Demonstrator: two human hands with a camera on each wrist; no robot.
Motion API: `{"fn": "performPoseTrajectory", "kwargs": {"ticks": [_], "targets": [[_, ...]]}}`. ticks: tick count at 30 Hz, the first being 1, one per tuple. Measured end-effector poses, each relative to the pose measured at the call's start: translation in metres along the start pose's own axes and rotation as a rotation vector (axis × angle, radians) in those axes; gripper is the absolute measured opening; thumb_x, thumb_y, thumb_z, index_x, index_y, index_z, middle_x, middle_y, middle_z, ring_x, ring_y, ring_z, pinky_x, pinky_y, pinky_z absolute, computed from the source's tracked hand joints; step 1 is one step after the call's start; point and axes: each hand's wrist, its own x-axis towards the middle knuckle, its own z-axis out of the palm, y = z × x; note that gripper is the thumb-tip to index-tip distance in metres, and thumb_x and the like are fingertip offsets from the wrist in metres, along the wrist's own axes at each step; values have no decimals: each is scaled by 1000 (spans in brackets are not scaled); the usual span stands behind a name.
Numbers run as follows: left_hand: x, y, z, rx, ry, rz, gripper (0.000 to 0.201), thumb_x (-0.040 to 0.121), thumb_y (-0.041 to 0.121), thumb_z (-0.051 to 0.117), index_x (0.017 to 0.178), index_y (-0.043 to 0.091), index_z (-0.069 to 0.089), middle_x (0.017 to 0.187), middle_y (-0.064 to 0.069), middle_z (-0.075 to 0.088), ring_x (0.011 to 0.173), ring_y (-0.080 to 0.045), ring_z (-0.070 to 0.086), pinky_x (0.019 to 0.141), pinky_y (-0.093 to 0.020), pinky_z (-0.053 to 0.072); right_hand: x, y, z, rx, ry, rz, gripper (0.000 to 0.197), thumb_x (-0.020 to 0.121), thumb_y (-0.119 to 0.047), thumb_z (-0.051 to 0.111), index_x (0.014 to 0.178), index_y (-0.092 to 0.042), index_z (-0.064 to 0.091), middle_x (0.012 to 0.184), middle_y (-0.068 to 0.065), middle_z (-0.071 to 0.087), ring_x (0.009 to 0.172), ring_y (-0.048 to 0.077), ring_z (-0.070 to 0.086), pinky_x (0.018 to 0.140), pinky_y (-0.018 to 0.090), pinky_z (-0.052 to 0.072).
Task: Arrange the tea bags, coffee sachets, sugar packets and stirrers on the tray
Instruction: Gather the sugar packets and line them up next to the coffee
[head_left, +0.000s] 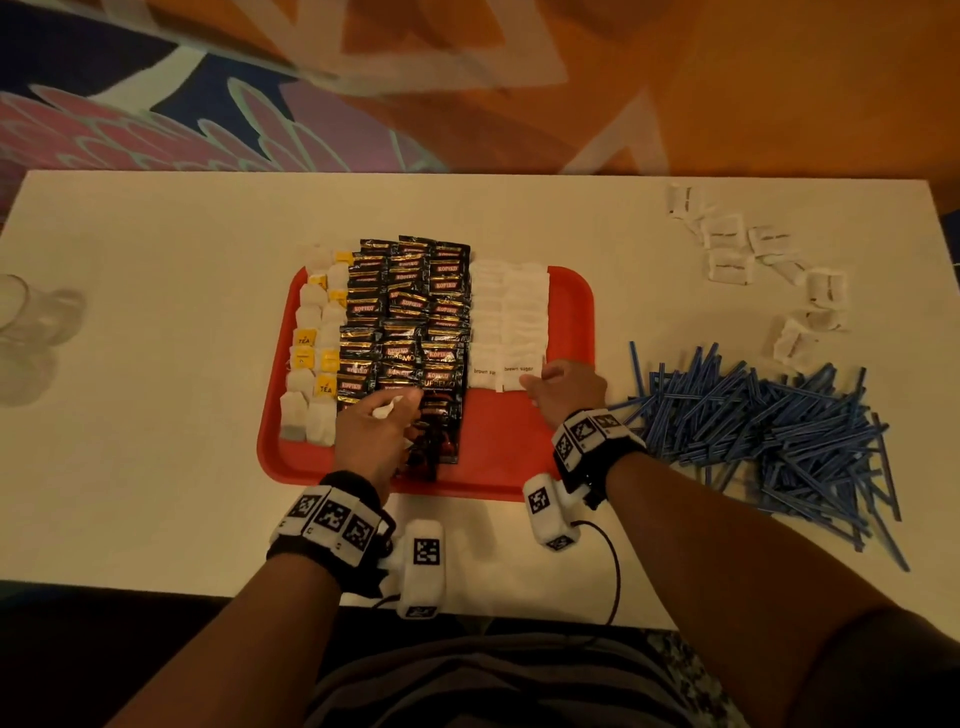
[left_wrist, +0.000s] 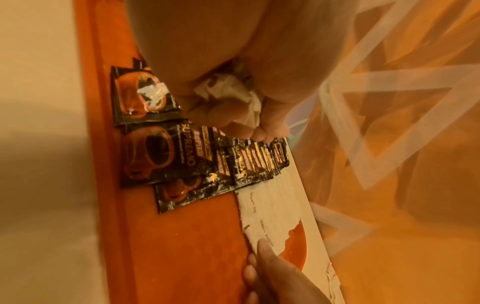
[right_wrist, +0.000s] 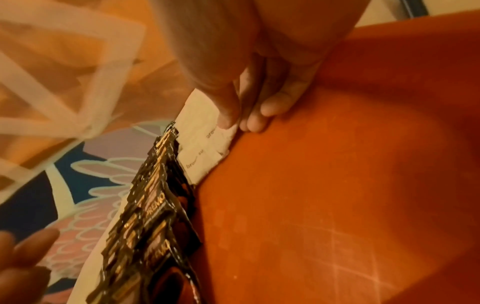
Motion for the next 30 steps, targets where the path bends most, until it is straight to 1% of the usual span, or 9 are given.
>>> {"fn": "performPoseTrajectory", "kwargs": {"ticks": [3,7,11,14,17,21,24,27,30], "targets": [[1,2,-4,-5,1,11,4,93,25,69,94,21,71,82,-2,70,64,-11,59,55,-25,49,-4,-5,1,-103,32,-5,24,85,-37,71,92,-18,59,86,-1,59,74,17,55,68,26,41],[3,6,-3,11,-10,28,4,94,26,68,93,23,70,83,0,70,61,-8,58,47,-17,47,-10,-3,1,-122,67,-88,31,86,-34,68,100,-19,46,85,-1,55,73,19,56,66,29,43],[5,9,-2,3,-11,-5,7,94,27,68,92,23,72,80,1,68,56,-6,56,42,-20,43,-11,-3,7,-195,41,-411,20,87,-16,67,99,-19,52,97,-2,52,86,18,53,71,28,42],[5,10,-3,-16,-13,-23,7,94,28,68,89,24,71,82,0,68,60,-9,57,49,-23,44,-9,-2,12,-221,-20,-436,21,85,-11,67,102,-19,58,102,-2,49,91,18,53,79,34,48],[5,11,-5,-39,-28,-51,12,95,33,66,90,22,70,80,0,67,61,-10,55,52,-25,43,-6,0,12,-200,-21,-384,25,84,-14,70,104,-23,57,102,-6,47,90,12,50,80,31,47],[4,13,-4,-102,-172,-150,37,99,46,54,99,13,69,74,2,61,55,-8,50,40,-20,33,-12,-4,7,-108,-27,-378,27,82,-17,74,102,-25,57,98,-6,52,85,8,50,70,20,37],[-1,17,5,-181,-306,-207,47,99,55,45,93,12,63,64,3,55,46,-7,42,35,-17,23,-25,-20,-3,50,-89,-365,19,83,-22,75,97,-21,61,84,-2,63,75,11,60,65,22,44],[-7,27,18,-203,-381,-216,52,98,61,40,87,14,57,60,2,50,43,-8,36,34,-15,19,-41,-38,-17,90,-215,-389,14,82,-34,75,89,-24,68,82,-6,69,79,7,65,70,24,50],[-13,37,29,-166,-407,-177,54,98,63,39,81,14,55,61,-1,49,42,-10,36,34,-16,20,-53,-51,-28,118,-304,-449,19,76,-44,78,83,-27,73,85,-9,72,82,2,65,79,27,53]]}}
